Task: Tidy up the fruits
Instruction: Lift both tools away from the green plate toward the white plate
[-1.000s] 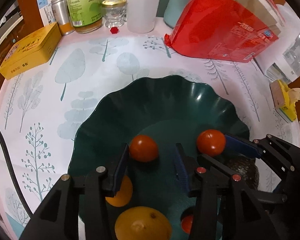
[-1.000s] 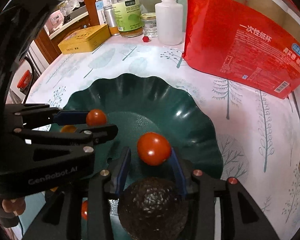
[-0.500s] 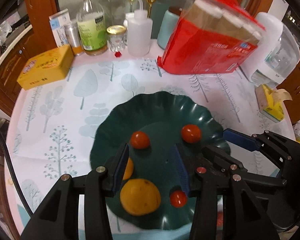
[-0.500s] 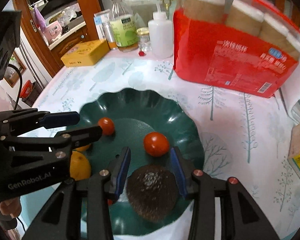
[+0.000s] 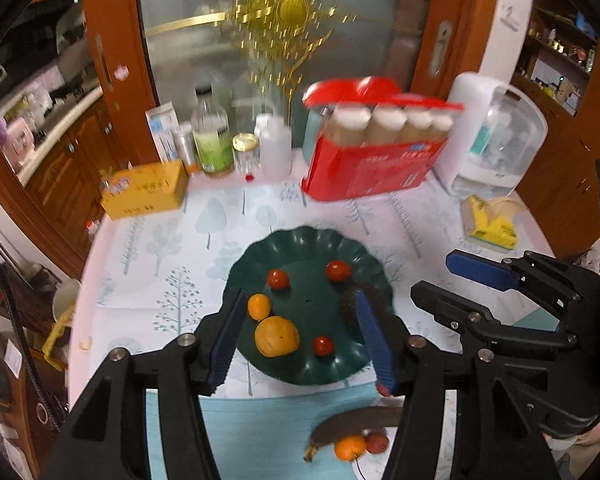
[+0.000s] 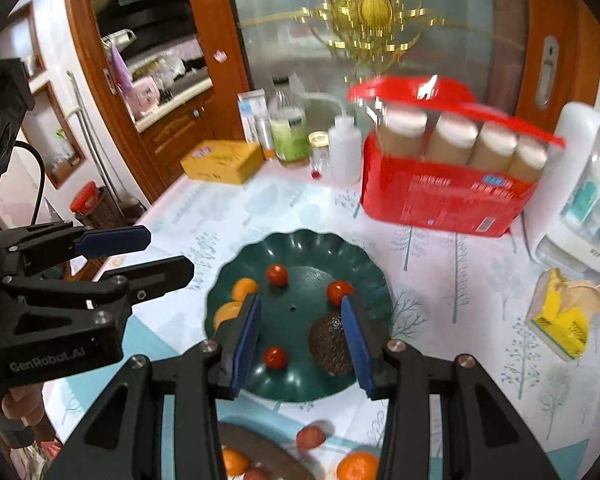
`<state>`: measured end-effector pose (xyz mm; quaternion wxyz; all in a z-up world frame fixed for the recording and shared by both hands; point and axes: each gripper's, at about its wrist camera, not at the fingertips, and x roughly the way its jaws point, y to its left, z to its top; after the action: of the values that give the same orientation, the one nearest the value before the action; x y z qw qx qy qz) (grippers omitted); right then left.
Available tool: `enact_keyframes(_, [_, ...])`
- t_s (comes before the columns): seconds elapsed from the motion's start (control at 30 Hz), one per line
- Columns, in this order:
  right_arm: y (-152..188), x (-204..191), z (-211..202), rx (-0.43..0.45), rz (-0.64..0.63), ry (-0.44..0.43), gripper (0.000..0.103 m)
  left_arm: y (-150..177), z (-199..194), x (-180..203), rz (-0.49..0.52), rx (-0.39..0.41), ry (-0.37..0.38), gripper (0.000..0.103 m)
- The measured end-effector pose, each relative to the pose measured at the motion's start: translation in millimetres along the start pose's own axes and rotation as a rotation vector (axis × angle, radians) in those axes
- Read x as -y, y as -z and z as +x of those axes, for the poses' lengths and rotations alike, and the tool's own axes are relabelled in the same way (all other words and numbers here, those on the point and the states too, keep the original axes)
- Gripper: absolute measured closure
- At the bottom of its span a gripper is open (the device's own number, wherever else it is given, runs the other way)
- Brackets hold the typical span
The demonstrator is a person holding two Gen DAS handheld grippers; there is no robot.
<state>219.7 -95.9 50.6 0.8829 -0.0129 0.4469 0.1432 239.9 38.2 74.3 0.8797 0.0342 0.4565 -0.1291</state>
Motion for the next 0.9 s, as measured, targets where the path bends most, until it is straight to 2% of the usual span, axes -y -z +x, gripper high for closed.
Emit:
enact_keyframes(0.17, [6.8,-6.9,-53.4,0.047,-0.026,0.015,0.061,7.7,-62.2,23.7,0.041,0.074,-0.013,0.036])
enact_keyframes(0.37, [28.1,-8.7,-100.9,0.088,-0.041,0.000,0.061,26.6,-105.5,50.2,0.101,0.137,-0.032,0.028])
enact_keyframes(0.47, [43.8,-7.9,-110.5,0.087,-0.041,-0.013,0.061,44.9,-108.4,63.7,0.166,0.159,-0.053,0.023])
enact_keyframes(0.57, [64.3,-9.0,-112.1,0.076,-0.047,-0.021,0.061,65.5,-101.6,72.2,0.204,0.149,-0.060,0.023])
enact_keyframes(0.67, [86.7,-11.0,-105.5,0.074,-0.050,-0.025,0.061,88.6,-88.2,75.5,0.204,0.122,-0.028,0.023])
enact_keyframes(0.73, [105.6,-13.5,-99.6,0.068,-0.064,-0.022,0.061,107.8,-77.3,77.3,0.204,0.108,-0.015,0.019])
enact_keyframes(0.8, [120.8,-16.4,-92.5,0.060,-0.082,-0.008,0.061,124.2,-69.0,78.6,0.199,0.098,-0.005,0.012])
enact_keyframes(0.9, [148.6,-22.9,-77.4,0.039,-0.114,0.014,0.061,150.7,-50.9,77.0,0.162,0.069,0.019,0.011])
